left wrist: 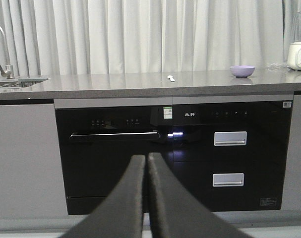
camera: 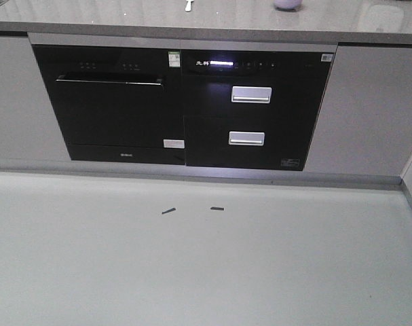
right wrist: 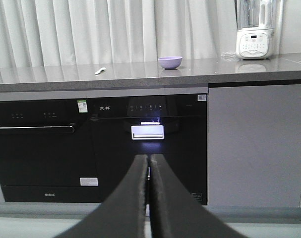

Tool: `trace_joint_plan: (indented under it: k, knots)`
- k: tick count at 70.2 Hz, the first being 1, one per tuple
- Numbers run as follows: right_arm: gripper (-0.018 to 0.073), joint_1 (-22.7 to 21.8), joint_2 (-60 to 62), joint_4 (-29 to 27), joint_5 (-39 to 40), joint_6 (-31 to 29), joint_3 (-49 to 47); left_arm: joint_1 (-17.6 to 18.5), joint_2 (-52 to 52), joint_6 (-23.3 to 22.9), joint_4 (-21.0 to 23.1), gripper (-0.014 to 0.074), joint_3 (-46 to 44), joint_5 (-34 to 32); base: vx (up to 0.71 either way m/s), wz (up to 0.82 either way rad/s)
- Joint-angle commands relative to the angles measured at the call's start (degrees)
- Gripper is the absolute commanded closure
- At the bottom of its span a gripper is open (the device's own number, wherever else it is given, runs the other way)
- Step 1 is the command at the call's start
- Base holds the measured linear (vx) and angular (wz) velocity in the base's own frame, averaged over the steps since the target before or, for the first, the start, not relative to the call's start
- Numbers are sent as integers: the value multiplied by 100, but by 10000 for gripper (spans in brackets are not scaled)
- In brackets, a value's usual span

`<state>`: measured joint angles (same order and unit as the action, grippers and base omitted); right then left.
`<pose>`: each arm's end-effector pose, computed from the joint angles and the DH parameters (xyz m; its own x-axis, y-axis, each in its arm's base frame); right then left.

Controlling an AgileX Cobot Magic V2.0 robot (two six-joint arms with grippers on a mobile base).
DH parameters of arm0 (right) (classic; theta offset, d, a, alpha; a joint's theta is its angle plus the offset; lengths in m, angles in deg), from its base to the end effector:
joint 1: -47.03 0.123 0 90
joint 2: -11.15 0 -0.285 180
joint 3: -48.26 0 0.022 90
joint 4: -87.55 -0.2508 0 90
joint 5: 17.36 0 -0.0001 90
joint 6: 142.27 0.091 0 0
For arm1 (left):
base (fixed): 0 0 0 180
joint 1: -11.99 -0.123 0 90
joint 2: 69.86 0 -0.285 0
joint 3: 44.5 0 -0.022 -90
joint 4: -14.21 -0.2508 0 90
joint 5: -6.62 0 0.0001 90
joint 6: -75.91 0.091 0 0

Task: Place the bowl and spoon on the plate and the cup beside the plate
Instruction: 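Drive the base toward the counter with the spoon and bowl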

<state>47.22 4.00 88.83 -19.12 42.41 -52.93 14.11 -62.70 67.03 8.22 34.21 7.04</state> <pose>0.0568 0.0001 0.2016 0.0396 0.0594 -0.9974 -0.0050 0.9982 0.0593 0.0566 -0.0020 0.2043 0.0628 -0.0528 -0.9966 0.0394 0.9980 -0.0504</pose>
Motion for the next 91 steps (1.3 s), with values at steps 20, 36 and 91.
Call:
trace_joint_plan:
  k: [20, 36, 91]
  knots:
    - [565, 3, 58, 3, 435, 3, 21, -12, -78, 3, 23, 603, -48, -412, 35, -8]
    - [565, 3, 58, 3, 435, 3, 21, -12, -78, 3, 23, 603, -48, -412, 37, -5]
    - [565, 3, 58, 3, 435, 3, 21, -12, -78, 3, 23, 603, -48, -412, 35, -2]
